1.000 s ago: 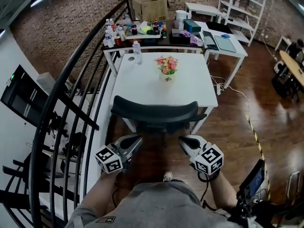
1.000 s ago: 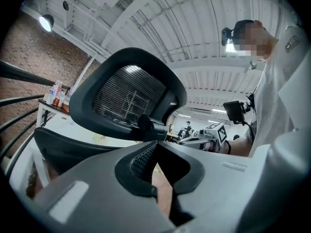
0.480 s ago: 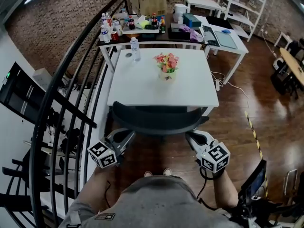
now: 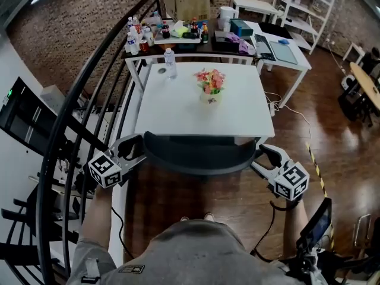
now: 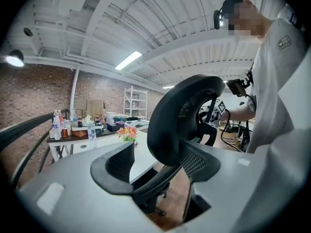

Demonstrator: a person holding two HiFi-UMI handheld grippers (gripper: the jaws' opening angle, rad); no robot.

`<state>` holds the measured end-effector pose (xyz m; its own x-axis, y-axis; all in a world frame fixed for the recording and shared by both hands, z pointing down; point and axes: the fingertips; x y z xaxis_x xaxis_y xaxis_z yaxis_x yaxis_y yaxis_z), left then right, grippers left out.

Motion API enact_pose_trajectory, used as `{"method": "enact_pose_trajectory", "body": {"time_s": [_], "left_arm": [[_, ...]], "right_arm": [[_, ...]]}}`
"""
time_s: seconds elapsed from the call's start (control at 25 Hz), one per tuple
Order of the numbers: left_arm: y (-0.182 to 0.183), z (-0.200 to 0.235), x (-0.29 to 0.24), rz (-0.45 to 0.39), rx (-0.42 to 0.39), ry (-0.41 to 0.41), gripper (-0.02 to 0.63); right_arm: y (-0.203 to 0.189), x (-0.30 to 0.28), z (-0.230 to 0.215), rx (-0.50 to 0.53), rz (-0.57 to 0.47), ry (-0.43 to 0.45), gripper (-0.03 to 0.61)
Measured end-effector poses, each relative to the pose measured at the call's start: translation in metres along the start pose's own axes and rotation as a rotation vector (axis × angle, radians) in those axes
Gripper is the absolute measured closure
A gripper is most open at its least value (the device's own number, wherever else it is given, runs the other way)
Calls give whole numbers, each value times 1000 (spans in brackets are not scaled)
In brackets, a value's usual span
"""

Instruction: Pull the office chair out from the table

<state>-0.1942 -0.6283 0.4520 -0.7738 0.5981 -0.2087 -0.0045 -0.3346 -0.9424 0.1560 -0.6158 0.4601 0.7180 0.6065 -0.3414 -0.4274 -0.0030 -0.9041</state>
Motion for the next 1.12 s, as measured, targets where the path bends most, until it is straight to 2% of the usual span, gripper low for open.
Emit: {"method": "enact_pose_trajectory", "body": {"time_s": [0.2, 0.32, 0.4, 0.56, 0.64, 0.84, 1.12], "left_arm": [[7, -8, -34, 88, -32, -153, 256], [3, -23, -52, 181, -72, -264, 230], [0, -34, -63, 232, -90, -322, 230], [4, -50, -80, 239, -88, -365, 260], [5, -50, -80, 213, -59, -358, 360], [5, -51, -79, 205, -57, -350, 376], [1, -55, -73, 220, -37, -369, 397]], "right_arm": [[16, -24, 1, 62, -24, 159, 248], [23, -36, 18, 108, -15, 298, 235], [29, -44, 29, 135, -11, 360, 229], [45, -64, 35, 163, -39, 345, 238], [48, -68, 32, 159, -49, 305, 333], [48, -63, 32, 148, -44, 312, 391], [46, -62, 38, 135, -27, 317, 400]]}}
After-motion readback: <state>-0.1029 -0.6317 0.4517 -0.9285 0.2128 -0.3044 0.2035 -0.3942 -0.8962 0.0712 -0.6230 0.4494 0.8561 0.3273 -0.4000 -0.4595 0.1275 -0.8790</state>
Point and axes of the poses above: the fingertips, and each gripper's own axes: x backward along the fingers, z to its left, y out of its top, and after that the axes turned 15 degrees about x, right-handed
